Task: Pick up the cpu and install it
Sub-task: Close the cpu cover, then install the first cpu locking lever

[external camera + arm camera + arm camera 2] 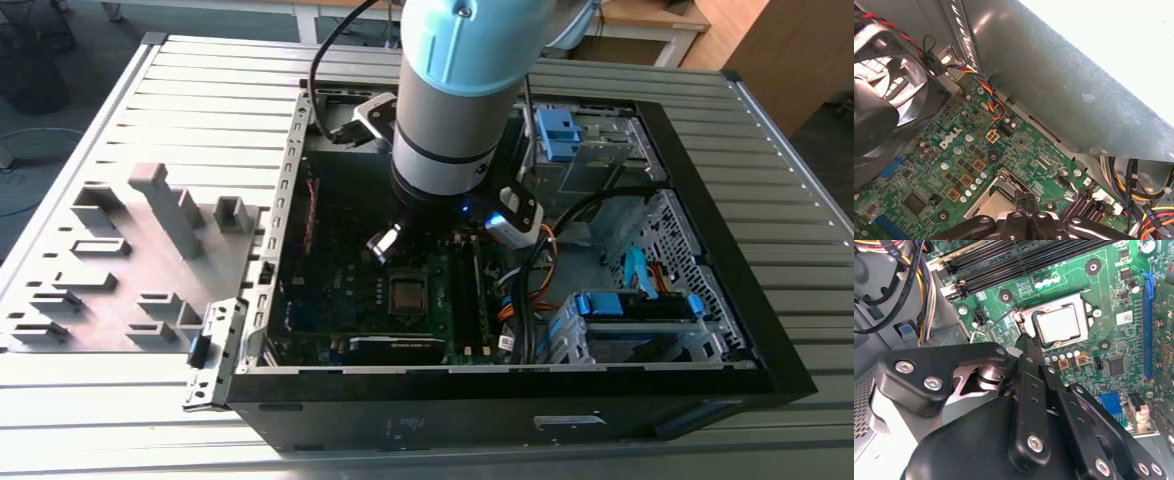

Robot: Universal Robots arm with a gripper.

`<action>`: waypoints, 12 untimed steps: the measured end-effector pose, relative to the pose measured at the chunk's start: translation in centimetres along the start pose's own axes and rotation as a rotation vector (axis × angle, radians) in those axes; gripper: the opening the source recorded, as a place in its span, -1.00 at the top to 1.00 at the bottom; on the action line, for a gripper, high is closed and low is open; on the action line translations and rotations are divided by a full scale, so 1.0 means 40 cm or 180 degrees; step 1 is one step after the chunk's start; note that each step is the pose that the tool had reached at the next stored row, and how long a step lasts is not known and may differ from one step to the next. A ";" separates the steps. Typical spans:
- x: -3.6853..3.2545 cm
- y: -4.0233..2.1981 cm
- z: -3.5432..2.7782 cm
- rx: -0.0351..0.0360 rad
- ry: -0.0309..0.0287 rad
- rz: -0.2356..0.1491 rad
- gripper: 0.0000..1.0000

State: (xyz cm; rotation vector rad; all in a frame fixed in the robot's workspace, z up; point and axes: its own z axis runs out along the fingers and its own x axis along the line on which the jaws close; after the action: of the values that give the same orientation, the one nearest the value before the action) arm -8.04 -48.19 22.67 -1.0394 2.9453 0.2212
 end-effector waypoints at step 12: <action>0.000 0.000 0.000 0.0001 -0.0001 0.0000 0.79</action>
State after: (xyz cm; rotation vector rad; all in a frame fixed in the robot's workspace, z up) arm -8.04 -48.19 22.68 -1.0392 2.9448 0.2207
